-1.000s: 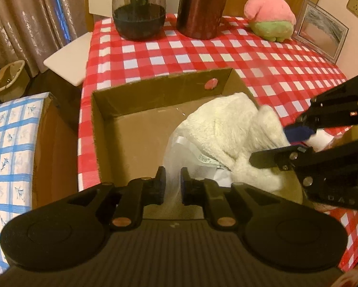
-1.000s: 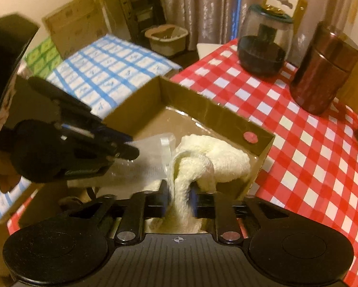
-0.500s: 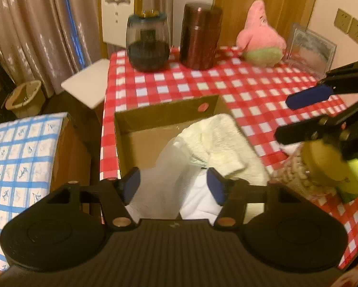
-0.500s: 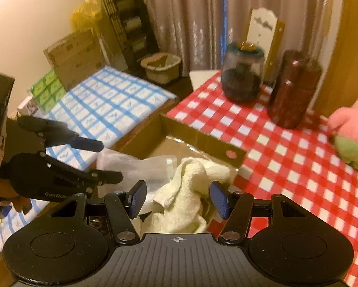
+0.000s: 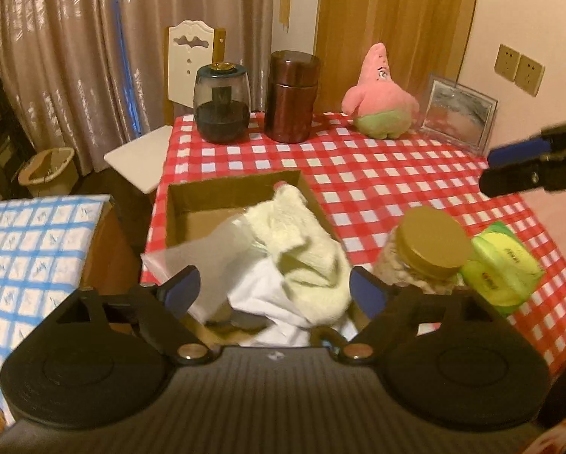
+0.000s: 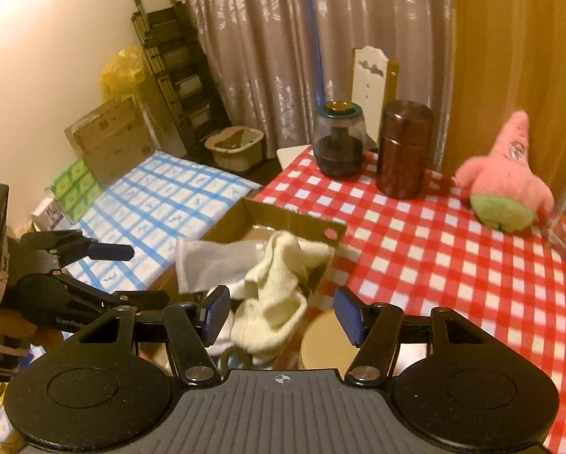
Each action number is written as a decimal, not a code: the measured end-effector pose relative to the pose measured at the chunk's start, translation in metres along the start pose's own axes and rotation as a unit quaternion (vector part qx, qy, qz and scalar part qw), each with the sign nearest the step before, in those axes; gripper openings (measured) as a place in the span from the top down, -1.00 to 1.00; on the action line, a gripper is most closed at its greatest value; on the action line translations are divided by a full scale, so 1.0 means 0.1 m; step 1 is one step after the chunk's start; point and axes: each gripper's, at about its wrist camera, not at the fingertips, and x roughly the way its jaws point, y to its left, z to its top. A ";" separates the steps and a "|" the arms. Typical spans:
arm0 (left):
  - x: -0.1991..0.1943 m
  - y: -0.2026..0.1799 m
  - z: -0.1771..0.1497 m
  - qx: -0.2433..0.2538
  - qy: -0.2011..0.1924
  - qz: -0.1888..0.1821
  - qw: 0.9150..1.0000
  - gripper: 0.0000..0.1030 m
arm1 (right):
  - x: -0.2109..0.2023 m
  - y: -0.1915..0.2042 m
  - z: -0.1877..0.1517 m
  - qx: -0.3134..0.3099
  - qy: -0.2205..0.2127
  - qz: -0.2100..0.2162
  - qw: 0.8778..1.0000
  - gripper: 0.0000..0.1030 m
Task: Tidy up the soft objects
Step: 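Withdraw both grippers up and away from the tray, then move the right gripper to the white paper towel roll and grasp it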
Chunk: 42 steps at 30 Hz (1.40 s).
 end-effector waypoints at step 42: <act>-0.06 -1.55 -0.93 0.086 -0.014 -0.040 0.995 -0.74 | -1.10 -0.91 -1.58 0.108 -0.014 -0.097 0.989 -0.20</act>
